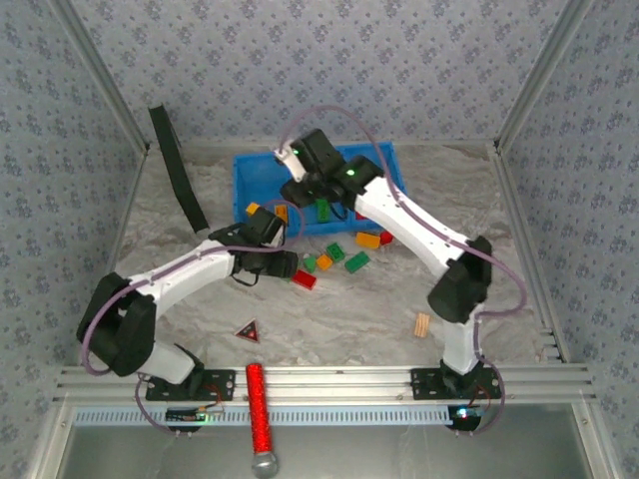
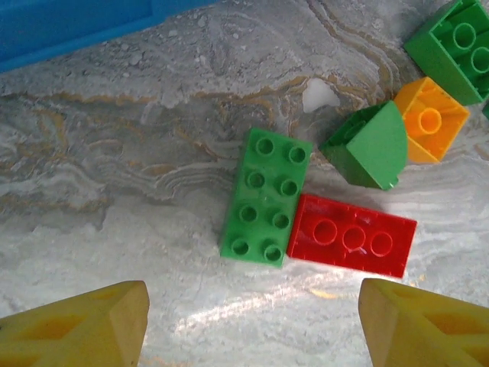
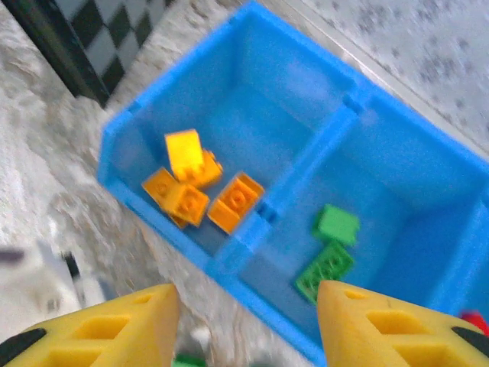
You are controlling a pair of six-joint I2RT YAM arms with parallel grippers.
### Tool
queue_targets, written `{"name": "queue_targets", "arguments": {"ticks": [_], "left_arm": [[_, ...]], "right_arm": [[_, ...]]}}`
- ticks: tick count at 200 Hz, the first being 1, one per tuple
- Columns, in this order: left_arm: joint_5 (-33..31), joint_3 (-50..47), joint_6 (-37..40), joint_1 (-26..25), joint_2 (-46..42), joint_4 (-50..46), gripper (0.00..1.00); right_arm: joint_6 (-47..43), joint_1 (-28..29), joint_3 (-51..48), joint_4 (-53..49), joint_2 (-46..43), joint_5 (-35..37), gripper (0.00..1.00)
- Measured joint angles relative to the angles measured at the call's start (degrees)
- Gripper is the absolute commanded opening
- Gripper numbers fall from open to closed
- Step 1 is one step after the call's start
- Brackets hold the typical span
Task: Sort the legos into containers by color
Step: Pick up the lego from the center of the table.
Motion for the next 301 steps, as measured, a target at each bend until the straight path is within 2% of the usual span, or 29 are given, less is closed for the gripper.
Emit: {"name": "queue_targets", "arguments": {"ticks": [43,93,130,179,252,301], "left_arm": [[-1.4,3.0,1.7,0.0,6.1,0.6,0.73],[-2.3,7.5,3.9,0.0,12.0,1.4,0.72],[-2.3,9.6,4.5,0.0,16.2,1.5,0.72],[-2.3,11.1,4.5,0.0,18.5,1.4,0.71],[-2.1,12.2,4.5,-0.1,20.4,0.6,0.67],[-2.7,8.6,4.4,-0.6,19.7,1.8,0.65]], "right_arm": [[4.8,-0.9,-20.6,0.9,-14.9,4.2,0.54],[11.2,-0.4,-39.9,1.0,-32.5,5.6,0.54],[13.9,-0.7,-52.6,1.3,-41.3,5.6,0.55],[15.4,-2.7,-54.5,1.1,-45.7,5.6,0.56],[15.4,-4.2,-54.8,1.4,-44.1,5.5,0.56],[14.9,-4.8,-54.8,2.2,-42.1,4.9,0.57]]}}
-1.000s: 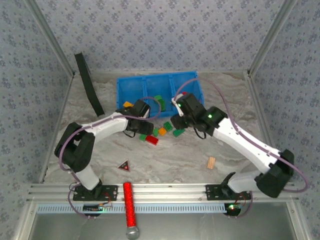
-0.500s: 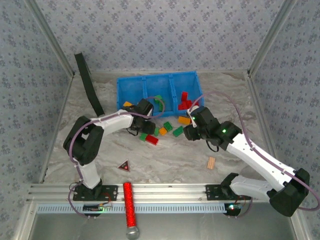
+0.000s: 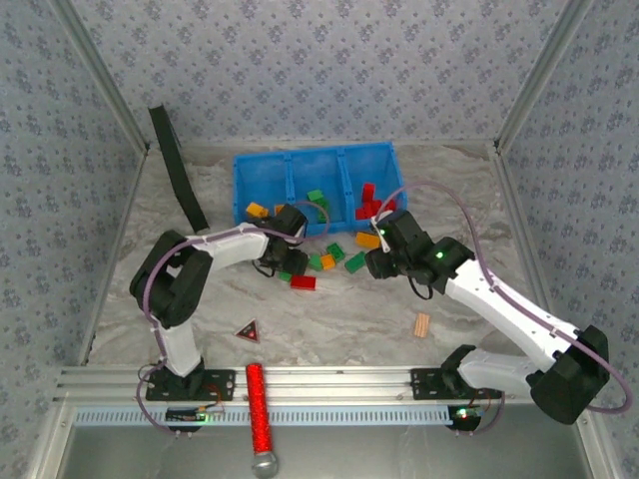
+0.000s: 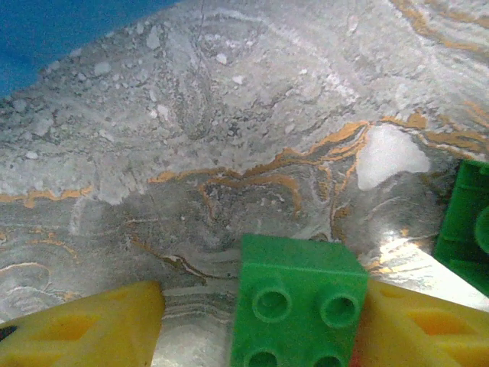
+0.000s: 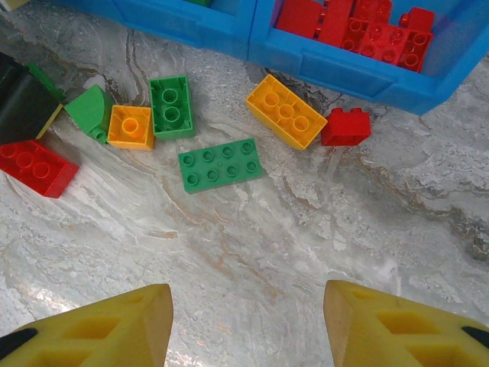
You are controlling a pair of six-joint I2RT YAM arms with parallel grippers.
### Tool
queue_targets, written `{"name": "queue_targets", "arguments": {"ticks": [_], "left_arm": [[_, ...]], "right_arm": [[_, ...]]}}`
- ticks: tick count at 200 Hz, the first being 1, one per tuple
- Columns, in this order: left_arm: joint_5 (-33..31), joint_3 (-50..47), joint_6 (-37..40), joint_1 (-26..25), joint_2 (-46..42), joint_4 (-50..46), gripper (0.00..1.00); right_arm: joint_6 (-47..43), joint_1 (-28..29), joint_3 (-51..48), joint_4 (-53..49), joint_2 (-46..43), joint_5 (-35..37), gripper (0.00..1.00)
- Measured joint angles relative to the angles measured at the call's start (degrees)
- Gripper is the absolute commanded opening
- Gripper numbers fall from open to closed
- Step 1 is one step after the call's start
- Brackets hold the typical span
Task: Sort the legos into containers by color
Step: Pick up the lego from the center of the table, then place the lego in the container.
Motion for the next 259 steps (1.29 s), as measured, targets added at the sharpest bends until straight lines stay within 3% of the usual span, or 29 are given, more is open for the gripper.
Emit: {"name": "queue_targets", "arguments": {"ticks": [97,148,208,259], "left_arm": [[-2.8,-1.5,-1.0,0.0,-1.0,1.2,0.31],[-0.9,1.6,-0.9,-0.2,-2.5,-3.4,0.29],[0.5,20.9,0.8,-0.2,-3.8,-5.2,0.29],[-1.2,35.8,2.5,-0.2,6.6,-4.9,0.29]], "right_arm": [[-1.2,1.2,0.8,0.7,2.2,-1.7,0.59],[-4.3,2.8,-2.0,4.6,0.1,-5.3,0.67],[-16.5,6.6,-13.2,16.0,-4.8,-14.4,0.77],[-23.7,12.6,-17.8,20.1,-7.0,-15.9,0.82]]}}
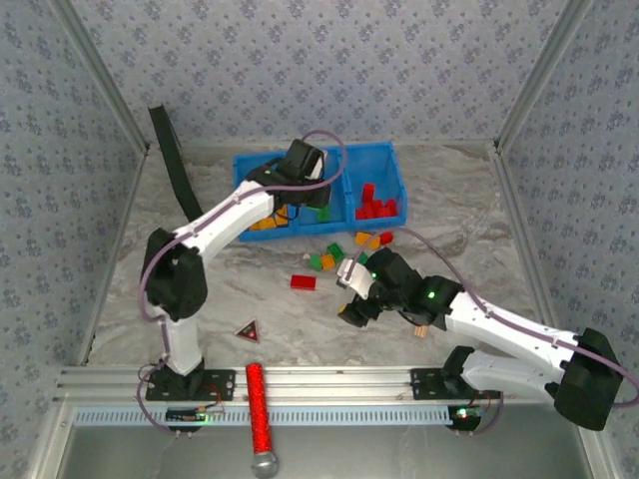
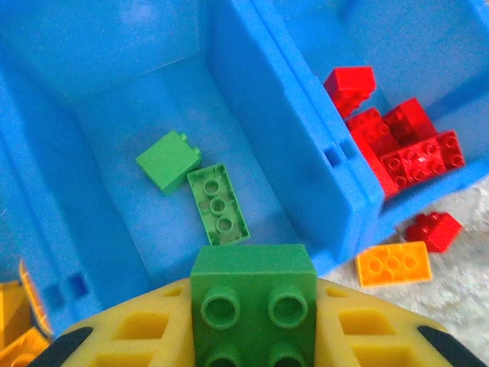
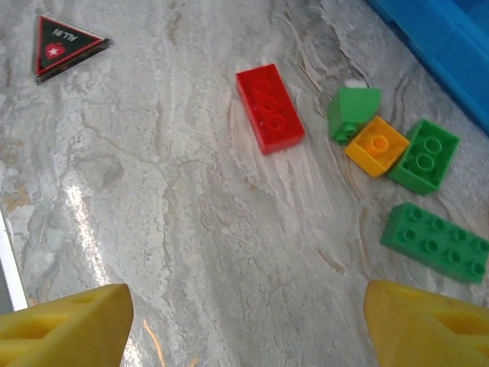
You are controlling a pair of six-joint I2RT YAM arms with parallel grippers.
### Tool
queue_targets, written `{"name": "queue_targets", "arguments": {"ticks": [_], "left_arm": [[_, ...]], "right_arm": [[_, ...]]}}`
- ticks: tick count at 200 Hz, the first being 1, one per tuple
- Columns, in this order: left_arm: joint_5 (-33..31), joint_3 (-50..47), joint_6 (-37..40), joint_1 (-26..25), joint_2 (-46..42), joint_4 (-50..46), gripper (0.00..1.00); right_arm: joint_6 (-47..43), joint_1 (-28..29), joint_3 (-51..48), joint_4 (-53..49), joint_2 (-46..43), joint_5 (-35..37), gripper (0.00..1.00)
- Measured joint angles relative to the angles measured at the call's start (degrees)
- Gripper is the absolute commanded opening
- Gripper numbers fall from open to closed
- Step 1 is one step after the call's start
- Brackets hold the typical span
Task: Sort the legos into containers by color
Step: Place the lego in the container.
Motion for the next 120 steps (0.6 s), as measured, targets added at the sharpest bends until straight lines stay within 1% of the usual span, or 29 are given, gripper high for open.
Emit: {"name": "queue_targets", "arguments": {"ticks": [24,46,81,104,120], "left_arm": [[-1.3,6.0,0.6,0.1,8.2,-0.6,0.29],[-2.3,12.8,0.9,0.2,15.9,-2.3,0.29],[-3.6,22.8,1.4,0.3,24.2,-6.0,0.31],[-3.8,27.0,1.6,0.4,26.9,-8.0,0.35],[-4.0,27.6,1.7,0.5,27.3,-8.6,0.46]], "right_arm": [[-2.0,1.0,-0.4,1.6,0.3,0.6,0.82],[-3.7,1.1,-0.2,2.3,2.6,0.9,0.82],[-6.6,1.1,1.8,2.4,7.4,0.8,0.82],[-8.3,0.9,2.7,3.3,9.6,0.3,0.82],[-9.9,0.5,2.9,3.6,10.6,-0.5,0.82]]}}
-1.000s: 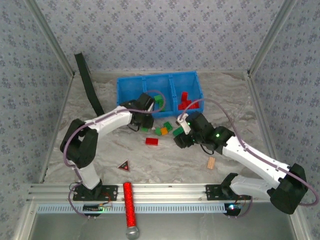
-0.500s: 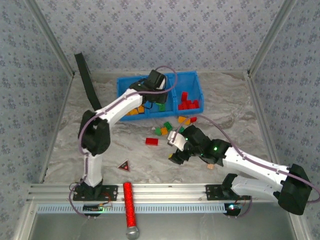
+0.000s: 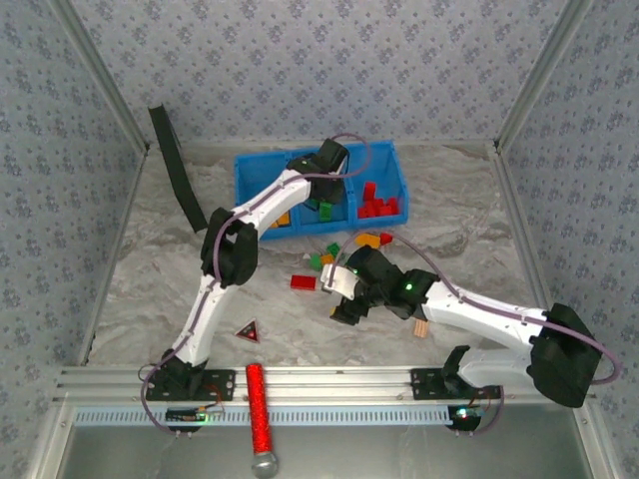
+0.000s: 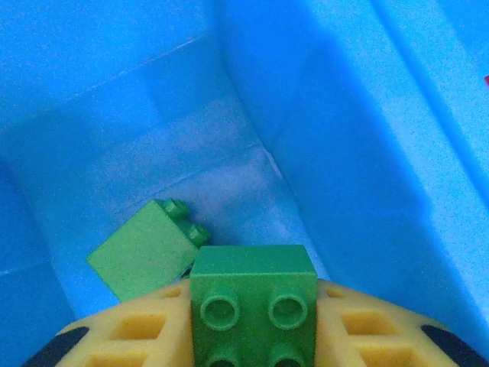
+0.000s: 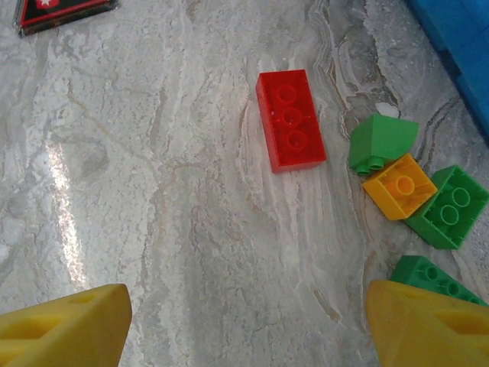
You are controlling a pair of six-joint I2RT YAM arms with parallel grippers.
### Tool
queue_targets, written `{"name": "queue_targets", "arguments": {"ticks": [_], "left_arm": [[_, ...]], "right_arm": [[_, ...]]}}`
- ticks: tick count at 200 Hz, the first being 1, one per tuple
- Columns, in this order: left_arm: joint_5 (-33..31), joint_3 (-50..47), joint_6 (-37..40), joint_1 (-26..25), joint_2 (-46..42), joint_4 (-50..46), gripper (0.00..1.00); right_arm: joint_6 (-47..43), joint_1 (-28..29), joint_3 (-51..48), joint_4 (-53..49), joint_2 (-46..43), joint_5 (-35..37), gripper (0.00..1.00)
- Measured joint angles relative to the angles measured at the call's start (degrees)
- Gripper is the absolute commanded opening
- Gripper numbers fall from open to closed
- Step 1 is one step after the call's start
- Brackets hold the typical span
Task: Sort the legos into containers by color
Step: Place the lego in the container.
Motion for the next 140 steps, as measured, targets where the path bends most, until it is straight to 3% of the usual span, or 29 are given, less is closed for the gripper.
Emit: {"name": "queue_targets", "arguments": {"ticks": [27,80,140], "left_arm": [[-0.7,0.0,-0.1,0.2,0.0,-0.7,0.57],[-0.4,-2.4,-0.2,0.3,-1.4,-0.2,0.59],[3.5,-6.9,0.9,0.3,-12.0,1.5,0.62]], "right_arm": [[-2.6,-0.5,0.2,0.1,1.5,-1.4,0.82],[-6.5,-2.1,1.8,2.6,5.4,-3.4,0.82],[-10.6,-2.8,8.3,6.5,15.6,-5.6,0.81]]}}
